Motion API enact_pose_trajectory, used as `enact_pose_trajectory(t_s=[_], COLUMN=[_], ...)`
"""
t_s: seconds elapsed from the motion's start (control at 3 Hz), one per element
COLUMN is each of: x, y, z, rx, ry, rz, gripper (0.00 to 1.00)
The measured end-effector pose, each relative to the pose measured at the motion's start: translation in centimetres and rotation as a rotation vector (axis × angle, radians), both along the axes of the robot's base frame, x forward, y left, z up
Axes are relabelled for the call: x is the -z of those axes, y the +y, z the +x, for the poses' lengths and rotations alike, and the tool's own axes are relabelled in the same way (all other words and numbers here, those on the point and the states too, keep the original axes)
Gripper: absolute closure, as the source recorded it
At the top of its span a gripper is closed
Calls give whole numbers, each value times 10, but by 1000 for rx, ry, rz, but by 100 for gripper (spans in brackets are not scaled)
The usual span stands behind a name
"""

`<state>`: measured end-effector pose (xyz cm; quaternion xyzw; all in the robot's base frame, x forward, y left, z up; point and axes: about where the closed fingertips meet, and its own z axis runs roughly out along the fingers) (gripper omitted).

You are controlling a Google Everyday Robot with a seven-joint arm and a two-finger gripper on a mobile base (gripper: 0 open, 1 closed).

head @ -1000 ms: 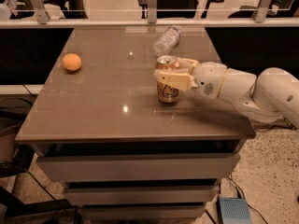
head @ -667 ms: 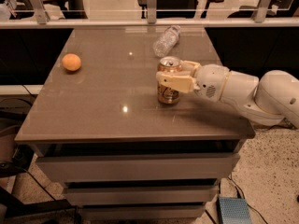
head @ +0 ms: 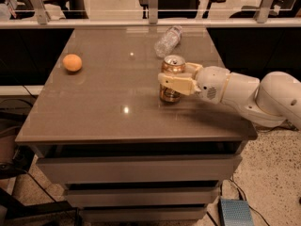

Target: Place orange can upright

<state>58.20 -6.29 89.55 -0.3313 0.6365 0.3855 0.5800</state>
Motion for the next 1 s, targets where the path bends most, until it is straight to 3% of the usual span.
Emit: enact_pose_trajectory(t_s=[0.33, 1.0], x=[7, 7], y=[-7, -31], z=[-10, -27], rx=[6, 8], ry=[9, -13], rz=[-20, -141], gripper=[0, 0])
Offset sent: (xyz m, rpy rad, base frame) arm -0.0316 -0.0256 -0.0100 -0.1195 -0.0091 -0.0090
